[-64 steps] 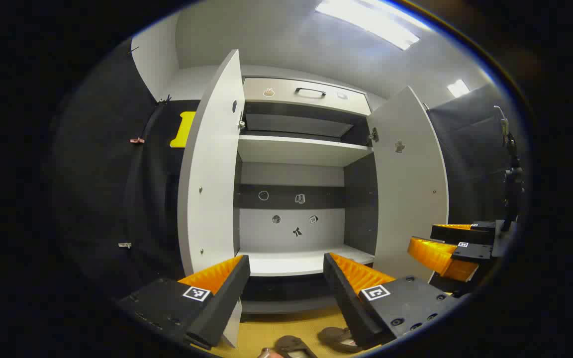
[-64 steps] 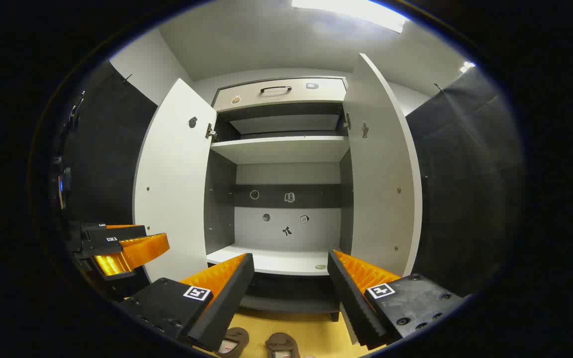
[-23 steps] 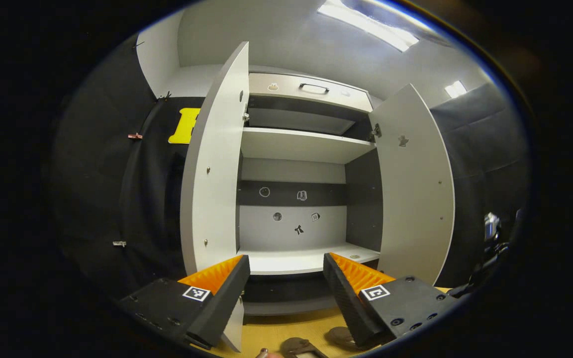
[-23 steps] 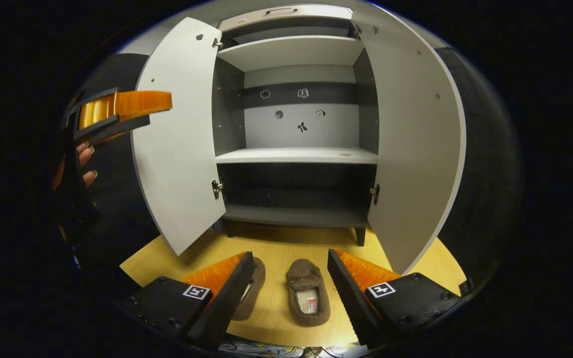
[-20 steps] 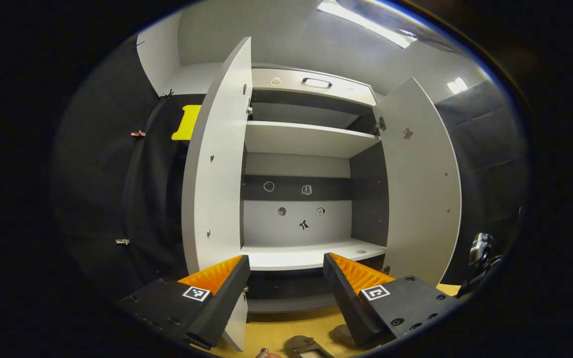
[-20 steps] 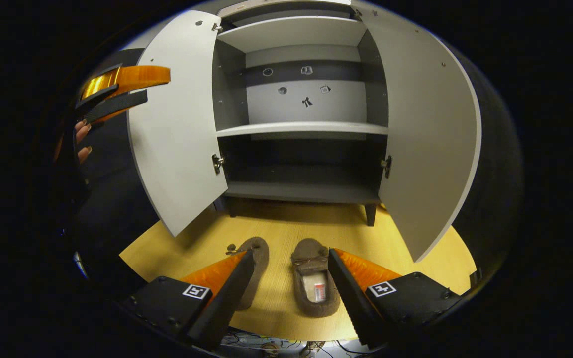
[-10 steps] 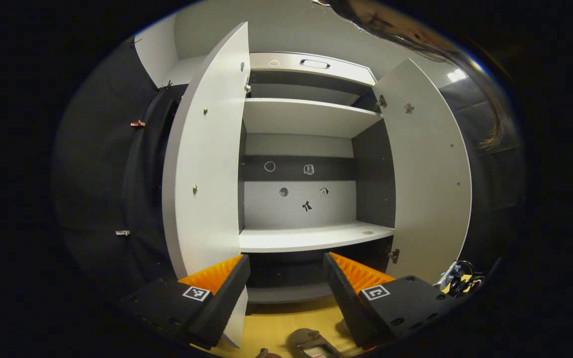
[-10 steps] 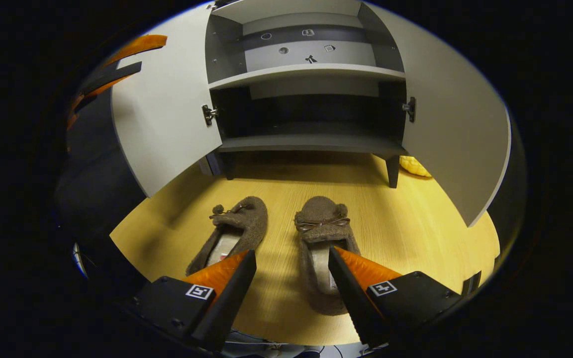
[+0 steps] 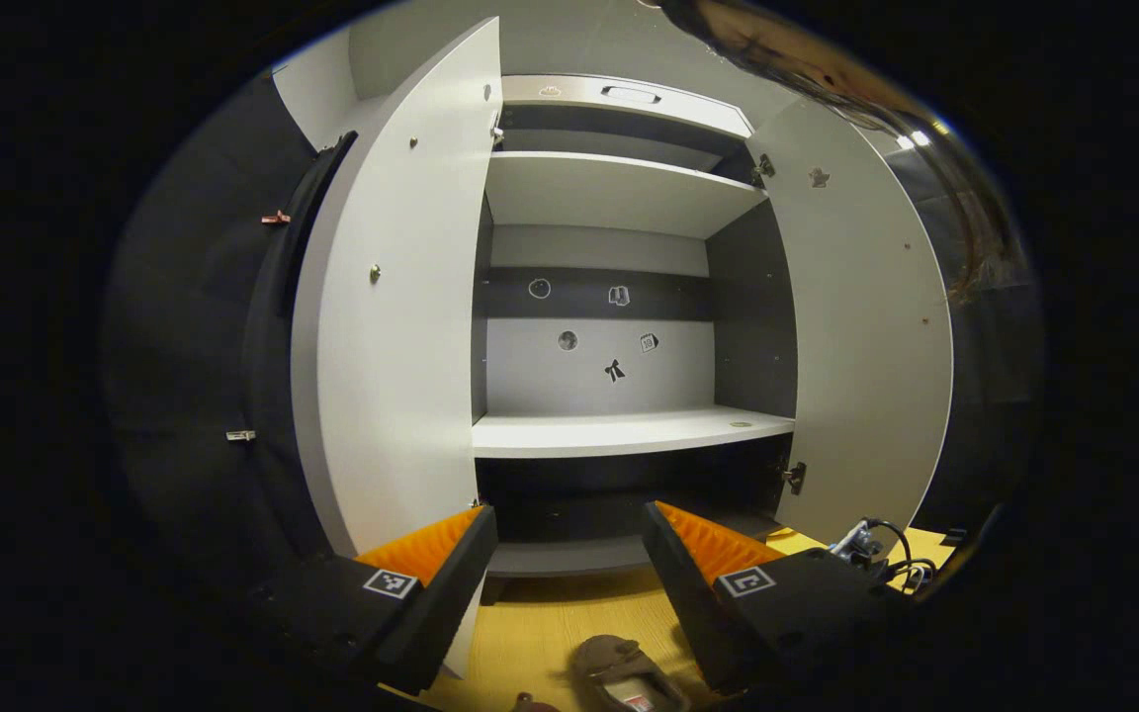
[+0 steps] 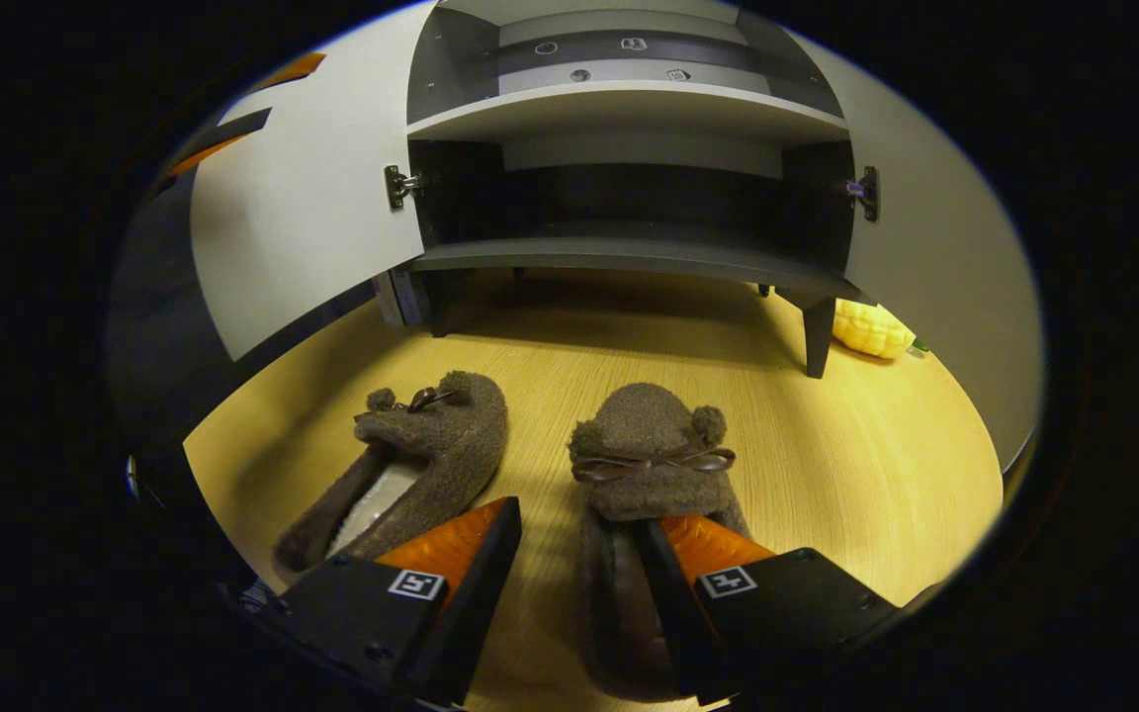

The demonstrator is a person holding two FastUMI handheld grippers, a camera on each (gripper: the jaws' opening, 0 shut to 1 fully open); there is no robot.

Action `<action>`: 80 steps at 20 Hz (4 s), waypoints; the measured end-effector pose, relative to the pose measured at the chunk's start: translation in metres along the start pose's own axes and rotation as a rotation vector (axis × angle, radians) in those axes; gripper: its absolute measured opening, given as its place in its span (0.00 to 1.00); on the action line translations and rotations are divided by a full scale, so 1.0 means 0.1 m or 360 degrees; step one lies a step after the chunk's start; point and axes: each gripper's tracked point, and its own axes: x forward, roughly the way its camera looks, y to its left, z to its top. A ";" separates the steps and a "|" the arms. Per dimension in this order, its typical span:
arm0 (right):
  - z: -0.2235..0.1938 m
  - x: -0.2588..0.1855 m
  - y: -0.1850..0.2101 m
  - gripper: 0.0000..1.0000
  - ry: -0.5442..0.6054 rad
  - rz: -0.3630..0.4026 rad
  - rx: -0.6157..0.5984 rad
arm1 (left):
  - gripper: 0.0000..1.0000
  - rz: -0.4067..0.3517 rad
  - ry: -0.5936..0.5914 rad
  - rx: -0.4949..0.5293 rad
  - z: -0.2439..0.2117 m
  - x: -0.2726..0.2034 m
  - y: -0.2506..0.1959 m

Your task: Grab one shoe with the right hand and put it into the shoe cabinet, grab the other shoe with the left hand and put it into the shoe cabinet; then close the right door with the right hand and the left door with the left hand.

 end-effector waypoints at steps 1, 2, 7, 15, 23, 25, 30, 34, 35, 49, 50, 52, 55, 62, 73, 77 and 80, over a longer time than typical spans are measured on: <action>-0.01 0.02 -0.02 0.74 -0.0001 -0.0015 -0.0014 | 0.94 0.0002 0.0005 -0.0013 -0.04 0.01 -0.01; -0.02 0.08 -0.04 0.68 -0.0003 -0.0024 -0.0019 | 0.94 0.0000 0.0016 -0.0031 -0.09 0.02 -0.02; 0.02 0.30 -0.15 0.46 -0.0047 -0.0113 -0.0058 | 0.94 -0.0002 0.0108 -0.0049 -0.40 0.06 -0.02; 0.09 0.28 -0.11 0.09 -0.0078 -0.0058 0.0006 | 0.94 0.0016 0.0119 -0.0042 -0.42 0.05 0.00; 1.53 -0.31 -0.07 0.09 -0.0403 -0.0018 0.0013 | 0.94 0.0016 -0.0029 -0.0070 0.25 -0.05 -0.03; 1.96 -0.49 -0.07 0.08 -0.0500 -0.0011 0.0003 | 0.94 0.0010 -0.0048 -0.0061 0.38 -0.10 -0.08; 3.04 -0.84 -0.09 0.08 -0.0721 -0.0010 -0.0047 | 0.94 0.0019 -0.0068 -0.0086 0.68 -0.29 -0.12; 3.95 -0.86 -0.15 0.08 -0.0843 0.0005 -0.0019 | 0.94 0.0085 -0.0057 -0.0093 0.79 -0.42 -0.02; 4.19 -0.83 -0.20 0.08 -0.0865 -0.0009 -0.0030 | 0.94 0.0104 -0.0051 -0.0087 0.81 -0.44 0.01; 5.16 0.83 -1.01 0.08 -0.0526 -0.0259 0.0033 | 0.94 0.0300 -0.0019 -0.0085 0.89 -0.47 0.37; 5.08 0.95 -1.03 0.08 -0.0464 -0.0252 0.0063 | 0.94 0.0303 -0.0014 -0.0088 0.88 -0.46 0.38; 4.95 1.13 -1.06 0.08 -0.0378 -0.0255 0.0092 | 0.94 0.0301 -0.0008 -0.0077 0.88 -0.44 0.39; 4.91 1.17 -1.05 0.19 -0.0334 -0.0254 0.0156 | 0.94 0.0292 0.0004 -0.0054 0.86 -0.42 0.40; 4.77 0.67 -0.76 0.98 -0.0319 -0.0157 0.0088 | 0.94 0.0239 -0.0011 -0.0057 0.91 -0.45 0.35; 4.43 -1.23 -0.30 0.98 -0.0843 -0.0086 -0.0104 | 0.95 -0.0047 0.0126 -0.0146 0.29 -0.62 0.01; 3.85 -1.65 -0.28 0.98 -0.0984 -0.0165 -0.0189 | 0.94 -0.0156 0.0267 -0.0168 -0.38 -0.63 -0.13; 3.45 -1.73 -0.30 0.98 -0.1046 -0.0256 -0.0243 | 0.94 -0.0234 0.0366 -0.0211 -0.93 -0.61 -0.25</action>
